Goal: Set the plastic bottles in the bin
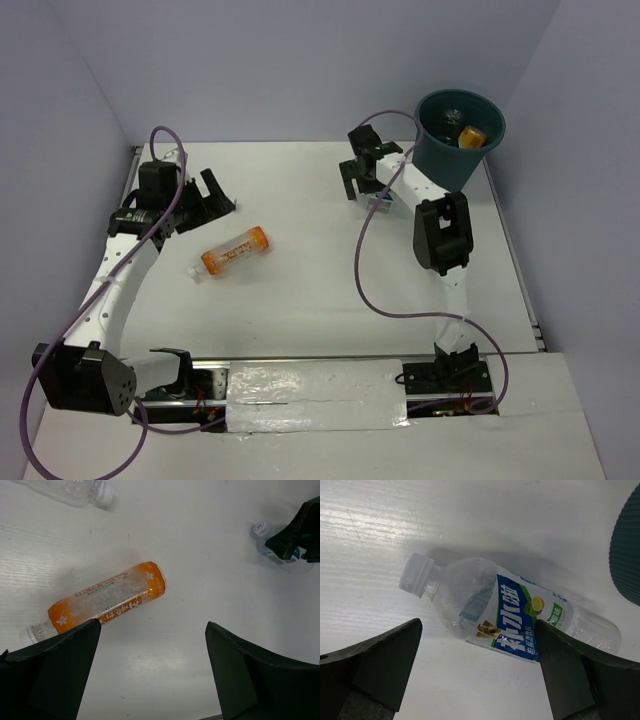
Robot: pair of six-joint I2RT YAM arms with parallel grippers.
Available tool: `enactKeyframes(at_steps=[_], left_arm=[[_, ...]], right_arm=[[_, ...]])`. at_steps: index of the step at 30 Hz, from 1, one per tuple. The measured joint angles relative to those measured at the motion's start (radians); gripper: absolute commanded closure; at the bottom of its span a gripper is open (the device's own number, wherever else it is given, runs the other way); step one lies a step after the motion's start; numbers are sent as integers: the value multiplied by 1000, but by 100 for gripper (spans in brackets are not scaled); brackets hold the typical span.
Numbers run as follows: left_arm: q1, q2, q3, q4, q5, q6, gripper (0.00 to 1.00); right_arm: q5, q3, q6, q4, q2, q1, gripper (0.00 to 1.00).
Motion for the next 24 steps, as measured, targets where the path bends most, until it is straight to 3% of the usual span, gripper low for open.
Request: enactKeyframes(at_steps=[9,19,24], left_arm=[[0,0,0,7,0,0,1],[0,-3,0,9,0,2,1],[0,-19,0,5,-4,3,1]], right_arm=[[-98,-72,21,30,-62,13,0],[-263,-61,25,-47,-99,166,0],[-246,-14,21,-62,-129,181,0]])
